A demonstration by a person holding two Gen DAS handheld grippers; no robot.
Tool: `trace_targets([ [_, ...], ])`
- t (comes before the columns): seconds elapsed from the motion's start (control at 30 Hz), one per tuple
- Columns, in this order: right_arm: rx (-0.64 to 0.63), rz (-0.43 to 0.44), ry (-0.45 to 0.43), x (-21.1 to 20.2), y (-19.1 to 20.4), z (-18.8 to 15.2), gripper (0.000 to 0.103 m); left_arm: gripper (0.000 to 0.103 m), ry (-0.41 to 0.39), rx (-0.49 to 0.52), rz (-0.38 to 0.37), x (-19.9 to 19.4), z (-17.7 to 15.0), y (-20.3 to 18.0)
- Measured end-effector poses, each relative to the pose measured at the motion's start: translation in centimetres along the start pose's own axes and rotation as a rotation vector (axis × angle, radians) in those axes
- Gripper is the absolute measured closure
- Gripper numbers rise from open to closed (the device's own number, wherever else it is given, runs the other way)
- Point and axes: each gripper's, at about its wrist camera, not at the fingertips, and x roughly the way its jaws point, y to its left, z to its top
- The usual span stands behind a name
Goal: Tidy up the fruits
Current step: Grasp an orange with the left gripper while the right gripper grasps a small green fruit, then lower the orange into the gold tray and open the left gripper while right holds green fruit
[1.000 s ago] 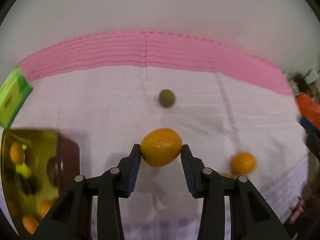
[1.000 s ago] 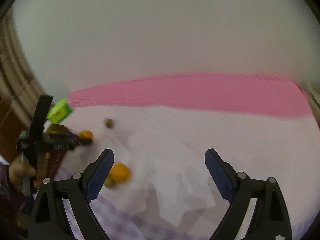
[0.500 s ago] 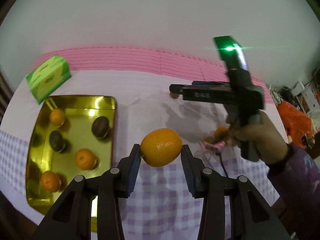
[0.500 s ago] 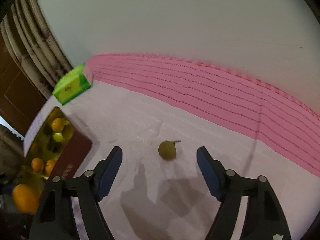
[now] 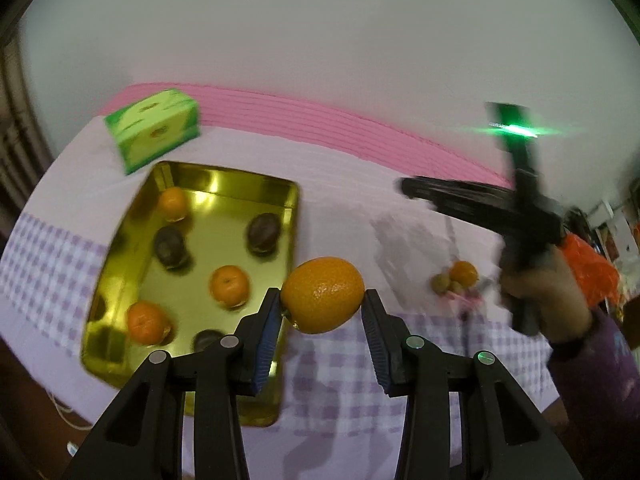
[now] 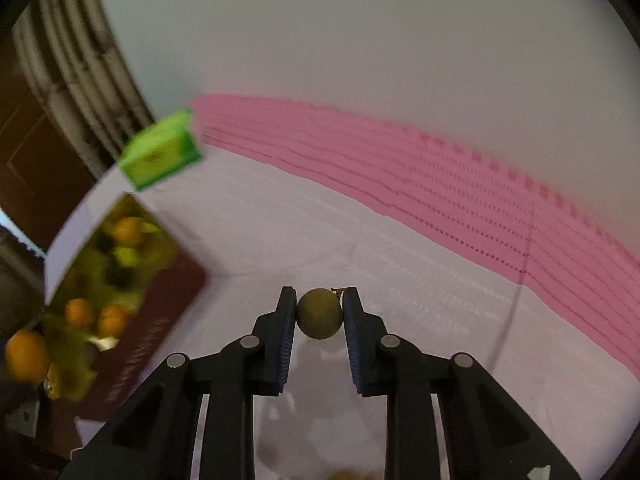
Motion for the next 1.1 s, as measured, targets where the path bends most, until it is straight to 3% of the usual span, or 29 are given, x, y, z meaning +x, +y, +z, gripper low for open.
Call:
trace_targets([
  [0.23,0.028,0.076,-0.107,-7.5,4.3,-5.5,0.081,0.061,-0.033,-0.05,0.101,-2.2,-1.5,3.6],
  [0.5,0.039,0.091,-0.081,-9.9,7.7,-11.2,0.081,0.061,-0.074,-0.092,0.163,-3.3,-3.6,6.7],
  [1.1,0.016,0.097,-0.115,-12.5,10.3,-12.8,0.081,0.061,-0.077,-0.08,0.184,-1.3,-4.5,8.6],
])
